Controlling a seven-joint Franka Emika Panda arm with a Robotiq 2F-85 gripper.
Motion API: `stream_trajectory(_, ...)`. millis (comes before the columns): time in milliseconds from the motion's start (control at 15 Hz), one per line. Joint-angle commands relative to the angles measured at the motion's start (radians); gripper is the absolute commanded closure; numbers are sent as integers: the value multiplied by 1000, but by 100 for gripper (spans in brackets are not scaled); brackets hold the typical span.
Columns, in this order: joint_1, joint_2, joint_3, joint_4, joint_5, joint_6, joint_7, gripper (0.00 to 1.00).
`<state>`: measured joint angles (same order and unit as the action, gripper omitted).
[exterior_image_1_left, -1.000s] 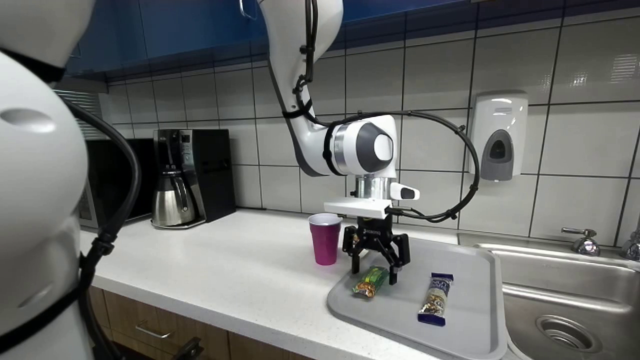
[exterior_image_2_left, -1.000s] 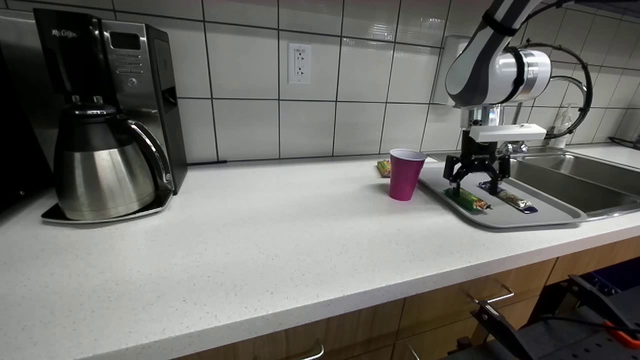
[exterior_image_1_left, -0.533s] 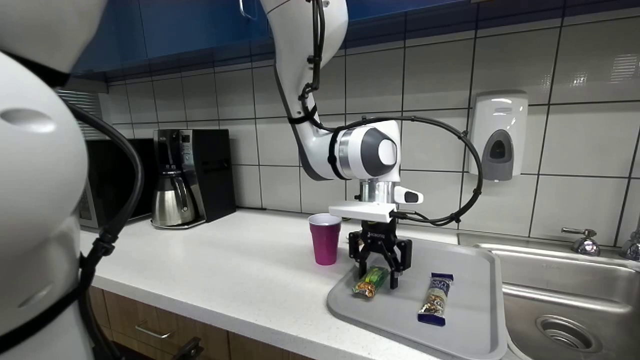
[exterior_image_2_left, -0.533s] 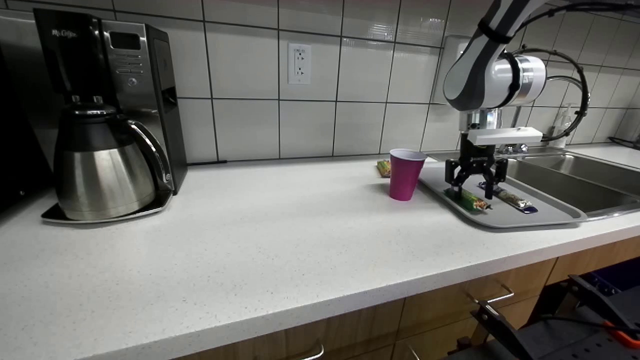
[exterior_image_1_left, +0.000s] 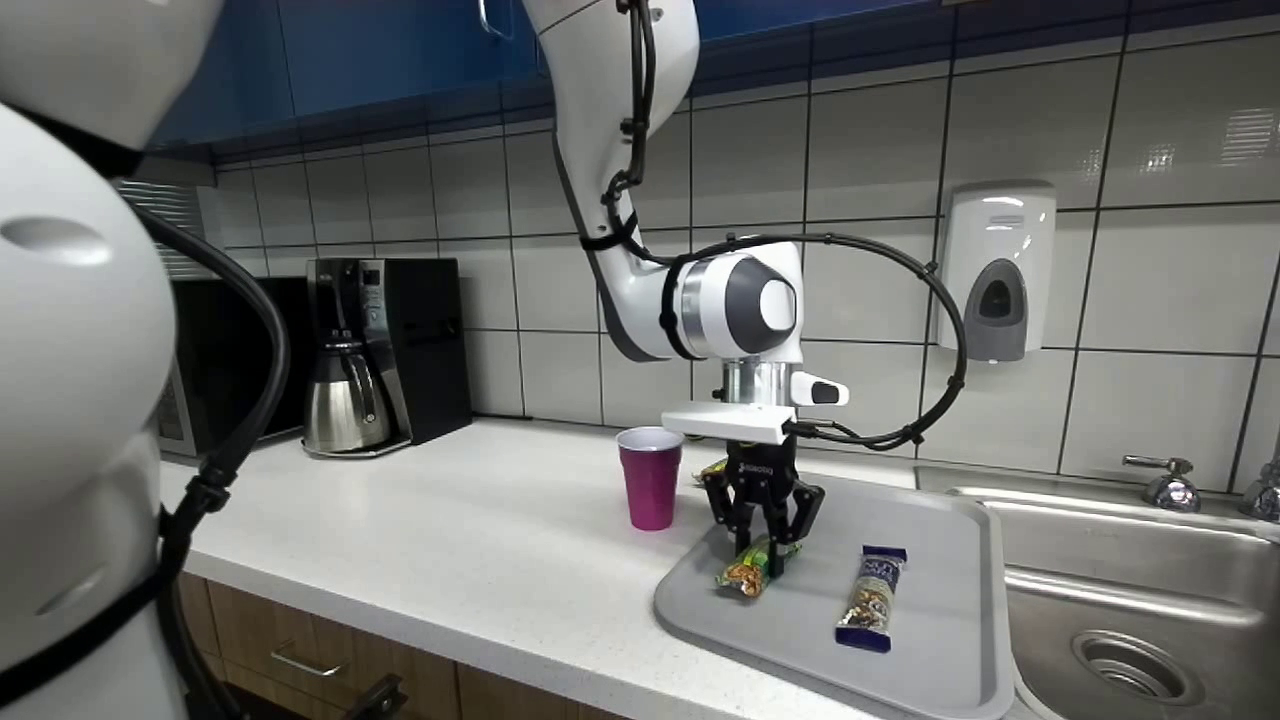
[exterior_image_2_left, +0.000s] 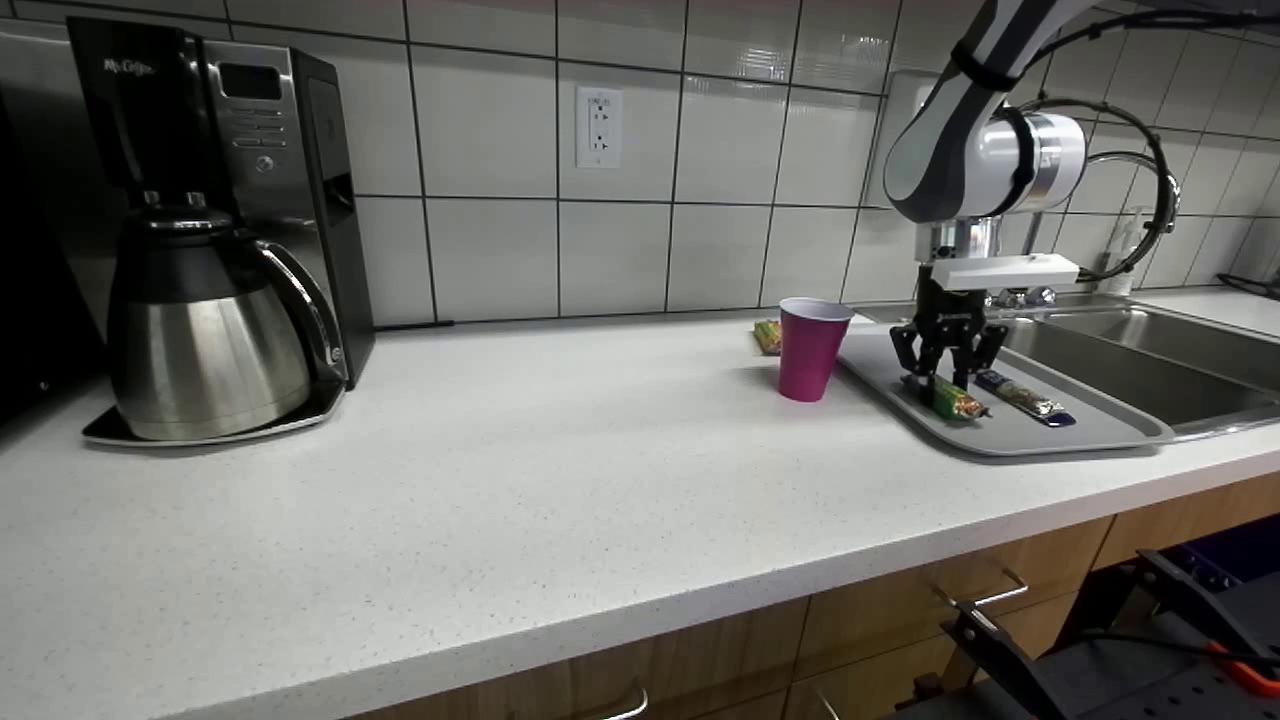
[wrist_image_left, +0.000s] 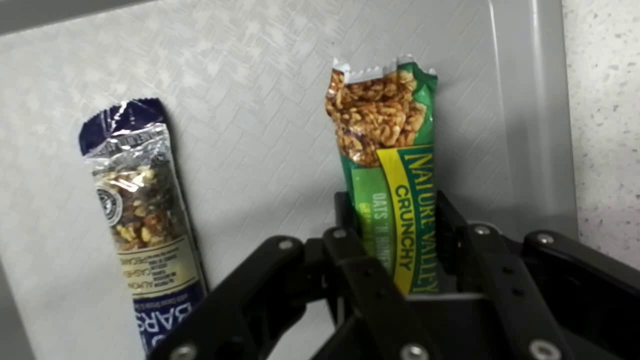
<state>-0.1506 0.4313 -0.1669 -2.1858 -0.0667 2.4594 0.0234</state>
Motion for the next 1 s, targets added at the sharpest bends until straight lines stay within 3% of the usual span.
stream_trajectory(0, 7, -15, -4, 12, -4, -24, 17, 85)
stream_trajectory(933, 42, -147, 2, -29, -12, 0, 39, 85)
